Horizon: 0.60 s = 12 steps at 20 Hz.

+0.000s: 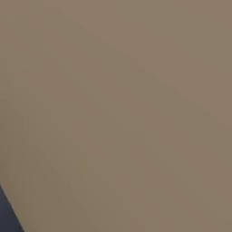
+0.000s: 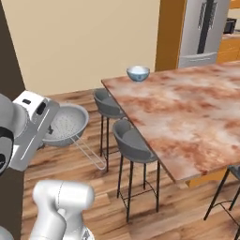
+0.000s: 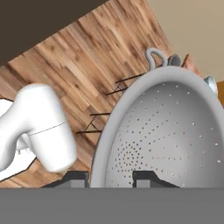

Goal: Open the cabinet and setup a tea strainer by placing it in the bowl upright.

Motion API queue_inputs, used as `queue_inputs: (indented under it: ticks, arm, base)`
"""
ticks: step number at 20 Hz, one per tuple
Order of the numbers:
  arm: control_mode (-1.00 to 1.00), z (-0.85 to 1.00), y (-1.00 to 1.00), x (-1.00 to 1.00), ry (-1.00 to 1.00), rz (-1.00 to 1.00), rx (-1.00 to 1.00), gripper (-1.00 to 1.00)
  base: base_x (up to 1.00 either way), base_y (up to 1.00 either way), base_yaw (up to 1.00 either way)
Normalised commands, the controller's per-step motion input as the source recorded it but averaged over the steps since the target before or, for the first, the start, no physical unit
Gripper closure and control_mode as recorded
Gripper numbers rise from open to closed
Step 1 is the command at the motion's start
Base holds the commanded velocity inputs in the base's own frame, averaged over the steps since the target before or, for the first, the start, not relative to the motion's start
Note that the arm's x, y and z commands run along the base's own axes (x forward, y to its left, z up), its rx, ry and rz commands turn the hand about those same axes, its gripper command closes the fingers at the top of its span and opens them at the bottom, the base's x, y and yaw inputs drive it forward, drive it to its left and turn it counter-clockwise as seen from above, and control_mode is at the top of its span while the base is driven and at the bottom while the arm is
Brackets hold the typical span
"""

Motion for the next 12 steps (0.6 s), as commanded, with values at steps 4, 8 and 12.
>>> queue_inputs:
  ticks: [4,8,12]
  arm:
    - [1.0,0.0,0.0,0.0,0.0,0.0,0.0,1.0]
    - [1.0,0.0,0.0,0.0,0.0,0.0,0.0,1.0]
    - [1.0,0.0,0.0,0.0,0.0,0.0,0.0,1.0]
  base:
    - [0.57,1.0,-0.26]
    - [0.67,1.0,-0.25]
    - [0.72,1.0,-0.24]
